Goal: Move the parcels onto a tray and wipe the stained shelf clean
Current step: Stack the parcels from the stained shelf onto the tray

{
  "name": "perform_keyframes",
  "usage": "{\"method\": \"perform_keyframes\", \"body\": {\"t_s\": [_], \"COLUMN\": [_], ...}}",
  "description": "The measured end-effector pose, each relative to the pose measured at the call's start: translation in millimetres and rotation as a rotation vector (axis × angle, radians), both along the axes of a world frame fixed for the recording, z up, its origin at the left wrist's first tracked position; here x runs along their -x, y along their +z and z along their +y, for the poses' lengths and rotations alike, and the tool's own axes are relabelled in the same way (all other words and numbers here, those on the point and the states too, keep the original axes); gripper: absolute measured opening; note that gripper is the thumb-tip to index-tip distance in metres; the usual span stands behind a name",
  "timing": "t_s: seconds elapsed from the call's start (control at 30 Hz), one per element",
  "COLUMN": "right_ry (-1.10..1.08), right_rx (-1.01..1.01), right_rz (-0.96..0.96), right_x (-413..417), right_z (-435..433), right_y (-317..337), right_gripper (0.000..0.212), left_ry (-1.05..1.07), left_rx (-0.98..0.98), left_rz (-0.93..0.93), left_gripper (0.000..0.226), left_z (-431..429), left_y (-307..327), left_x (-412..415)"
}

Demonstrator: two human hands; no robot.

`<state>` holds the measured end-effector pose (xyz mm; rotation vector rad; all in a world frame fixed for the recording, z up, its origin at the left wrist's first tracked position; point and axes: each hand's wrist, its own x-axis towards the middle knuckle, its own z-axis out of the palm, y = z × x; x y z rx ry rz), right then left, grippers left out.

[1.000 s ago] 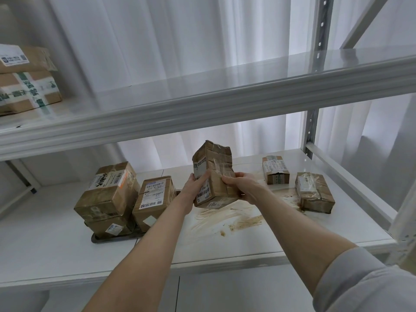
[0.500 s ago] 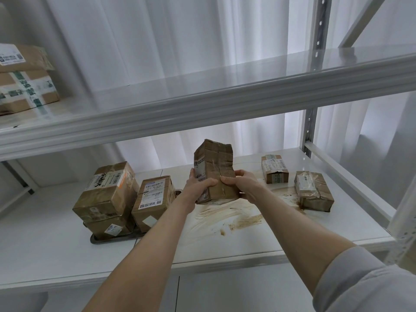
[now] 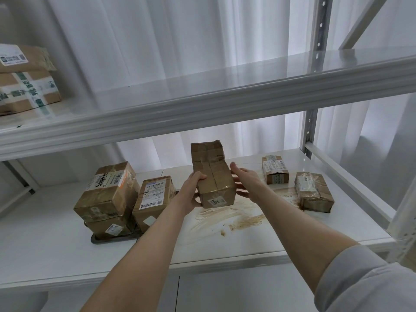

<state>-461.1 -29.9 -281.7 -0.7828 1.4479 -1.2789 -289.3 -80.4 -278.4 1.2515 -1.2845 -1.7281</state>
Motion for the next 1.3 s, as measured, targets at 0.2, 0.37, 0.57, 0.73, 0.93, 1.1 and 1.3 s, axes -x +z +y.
{"method": "perform_keyframes", "body": {"t_s": [0.2,0.37,0.57,0.73,0.93,1.1,1.3], "right_ry": [0.116,0.074,-0.012,0.009,0.008,-0.006,-0.024], "right_rx": [-0.154,-0.118,-0.038,-0.029,-0.003,0.022,0.053], "right_rz": [-0.056,-0.133,-0.170,-0.155,-0.107,-0.090,-0.089], "right_x": [0,-2,1,-6,-7,-9,-9], "right_z": [4,2,4,3,5,6,7], "right_y": [-2,-5,-6,-5,-3,-2,0], "right_gripper": [0.070,0.068,0.056,0.055,0.051,0.050,0.051], "left_ry": [0.021,0.071,0.204,0.060,-0.020,-0.032,-0.001], "left_rx": [-0.173,-0.189,-0.009,0.019,0.012,0.019,0.045], "left_rz": [0.189,0.186,0.093,0.059,0.025,-0.172,-0.189], "left_gripper": [0.037,0.034,0.047,0.055,0.068,0.090,0.089], "left_z": [-2,-2,-4,2,4,6,5], "left_y": [-4,-2,-1,3,-2,-2,-4], "left_x": [-1,-5,-10,-11,-11,-12,-14]}}
